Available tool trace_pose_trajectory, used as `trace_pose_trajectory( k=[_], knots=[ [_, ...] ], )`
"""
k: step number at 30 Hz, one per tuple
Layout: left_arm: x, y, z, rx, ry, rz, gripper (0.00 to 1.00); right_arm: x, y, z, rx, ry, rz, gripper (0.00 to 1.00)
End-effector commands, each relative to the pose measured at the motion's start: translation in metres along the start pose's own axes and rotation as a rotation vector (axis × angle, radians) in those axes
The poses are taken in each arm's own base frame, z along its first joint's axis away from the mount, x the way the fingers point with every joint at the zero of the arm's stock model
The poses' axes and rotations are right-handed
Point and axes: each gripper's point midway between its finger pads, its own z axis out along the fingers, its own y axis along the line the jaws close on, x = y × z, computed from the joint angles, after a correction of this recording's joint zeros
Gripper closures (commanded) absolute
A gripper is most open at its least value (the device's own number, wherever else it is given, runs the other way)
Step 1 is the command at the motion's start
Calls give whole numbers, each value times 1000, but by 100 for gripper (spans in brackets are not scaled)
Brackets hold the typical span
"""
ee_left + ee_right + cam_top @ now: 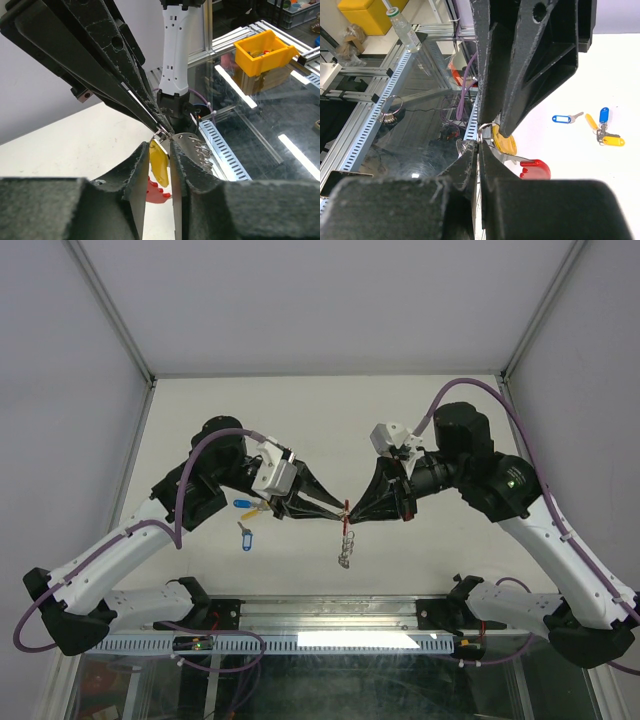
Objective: Put the keys on the keyring
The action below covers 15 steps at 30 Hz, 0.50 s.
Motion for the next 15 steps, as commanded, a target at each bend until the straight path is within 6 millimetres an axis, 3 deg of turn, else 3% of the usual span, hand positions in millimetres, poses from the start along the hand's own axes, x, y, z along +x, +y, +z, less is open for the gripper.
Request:
trace_pose_trajectory(
  k=[1, 15],
  knots=[
    [-25, -2, 2, 20, -47, 78, 81, -14, 7, 0, -25, -40, -58, 100],
    [-29, 0, 1, -2, -62, 85, 94, -14, 7, -1, -15, -45, -58, 100]
  ],
)
